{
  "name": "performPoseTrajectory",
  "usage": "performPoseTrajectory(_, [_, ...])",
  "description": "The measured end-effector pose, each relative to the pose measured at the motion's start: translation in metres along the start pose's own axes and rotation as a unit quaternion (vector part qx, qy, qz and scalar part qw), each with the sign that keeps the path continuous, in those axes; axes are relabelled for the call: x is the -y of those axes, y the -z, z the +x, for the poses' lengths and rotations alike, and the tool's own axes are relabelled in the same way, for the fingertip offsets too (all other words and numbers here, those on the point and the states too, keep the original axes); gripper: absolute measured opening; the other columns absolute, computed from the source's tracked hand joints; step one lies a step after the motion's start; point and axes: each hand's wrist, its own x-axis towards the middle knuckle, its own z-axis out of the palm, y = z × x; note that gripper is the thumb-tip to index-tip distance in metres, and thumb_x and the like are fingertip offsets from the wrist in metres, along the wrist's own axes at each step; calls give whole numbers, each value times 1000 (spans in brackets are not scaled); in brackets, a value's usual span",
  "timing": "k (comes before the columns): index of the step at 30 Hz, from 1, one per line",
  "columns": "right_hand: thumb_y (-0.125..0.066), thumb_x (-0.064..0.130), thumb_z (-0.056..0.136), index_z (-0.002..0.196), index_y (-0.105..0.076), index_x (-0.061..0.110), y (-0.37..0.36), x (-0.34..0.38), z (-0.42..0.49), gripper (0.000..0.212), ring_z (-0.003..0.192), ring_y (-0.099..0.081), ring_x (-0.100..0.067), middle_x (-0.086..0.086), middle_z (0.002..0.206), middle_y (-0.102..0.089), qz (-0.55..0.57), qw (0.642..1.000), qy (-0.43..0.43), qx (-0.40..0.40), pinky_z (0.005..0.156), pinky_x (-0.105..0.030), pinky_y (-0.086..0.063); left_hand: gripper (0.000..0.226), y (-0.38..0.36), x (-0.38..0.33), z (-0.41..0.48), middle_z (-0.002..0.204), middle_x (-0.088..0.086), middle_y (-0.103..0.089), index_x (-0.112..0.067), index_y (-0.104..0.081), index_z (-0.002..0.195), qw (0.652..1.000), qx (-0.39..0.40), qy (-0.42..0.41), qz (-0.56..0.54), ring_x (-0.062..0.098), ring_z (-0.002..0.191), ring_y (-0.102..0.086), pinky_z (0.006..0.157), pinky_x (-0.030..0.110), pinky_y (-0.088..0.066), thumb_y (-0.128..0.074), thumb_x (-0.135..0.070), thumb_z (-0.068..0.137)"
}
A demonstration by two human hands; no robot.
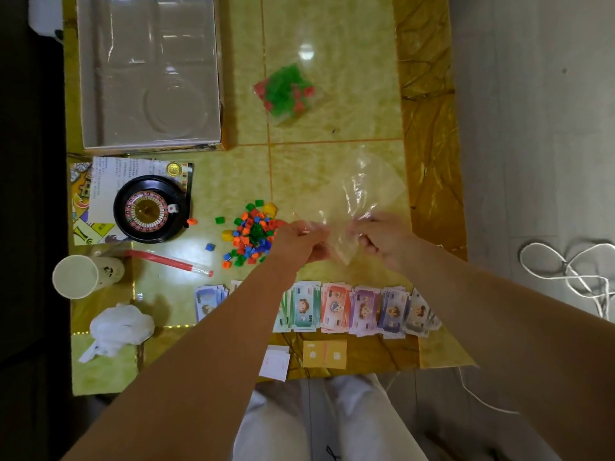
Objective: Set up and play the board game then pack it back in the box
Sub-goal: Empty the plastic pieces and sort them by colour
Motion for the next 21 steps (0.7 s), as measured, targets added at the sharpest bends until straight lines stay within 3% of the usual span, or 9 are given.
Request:
performPoseTrajectory(2, [-62,-1,87,75,-59,6,3,4,9,14,51,-40,-12,-9,69,-51,47,998,18,-29,39,-17,-30,19,2,3,3,86,11,-63,1,-62,106,999,-14,-9,35,20,70,-60,60,24,-55,-64,-11,91])
performPoseTrajectory(4, [-63,-1,86,96,-61,3,7,6,20,10,56,-48,-11,-5,70,-54,75,996,21,-47,46,-18,-37,8,12,10,7,82,7,-62,-6,-61,99,994,-51,-27,92,18,69,-58,60,25,-51,-60,-8,92])
performPoseTrajectory(8, [-62,1,90,139,-37,0,4,5,35,55,71,-56,-19,-13,104,-63,92,994,-4,-57,64,-24,-43,22,40,32,12,74,2,-64,-25,-62,78,976,-137,-29,167,21,68,-60,71,37,-54,-61,-4,85])
performPoseTrajectory(9, [-60,3,91,139,-36,2,0,1,37,54,70,-55,-18,-16,114,-61,96,993,-15,-63,63,-23,-42,26,47,39,11,76,3,-66,-28,-62,74,970,-162,-25,178,24,71,-62,75,40,-54,-62,-4,82])
performPoseTrajectory(11, [-59,15,92,128,-46,11,-7,-6,37,38,68,-60,-13,-14,112,-61,18,996,-21,-87,63,-21,-50,23,58,50,10,85,8,-70,-27,-63,73,957,-207,-15,204,30,82,-66,79,41,-56,-62,-5,79])
performPoseTrajectory(13, [-67,23,83,118,-57,16,-13,-16,35,37,79,-64,-19,-11,109,-64,-104,988,15,-117,75,-32,-56,16,65,56,8,94,7,-71,-23,-67,82,937,-244,-17,248,29,89,-66,77,34,-53,-61,-8,81])
performPoseTrajectory(16, [-68,11,84,104,-58,15,-42,-32,24,22,79,-62,-23,-11,97,-65,-183,978,85,-60,64,-29,-47,15,79,64,9,99,4,-70,-18,-67,94,915,-285,-29,286,28,89,-65,72,32,-51,-61,-10,83])
performPoseTrajectory(18, [-72,19,83,104,-58,19,-62,-40,20,25,82,-62,-16,-1,95,-64,-290,946,141,-18,67,-25,-47,19,88,70,10,103,6,-67,-17,-63,98,901,-308,-30,304,29,93,-63,73,32,-49,-60,-7,82])
performPoseTrajectory(21, [-74,32,79,109,-55,26,-82,-56,26,36,96,-59,-17,3,107,-58,-439,873,212,-18,84,-37,-50,28,101,79,13,106,8,-62,-15,-56,107,883,-336,-40,326,29,95,-61,77,35,-47,-61,-7,80])
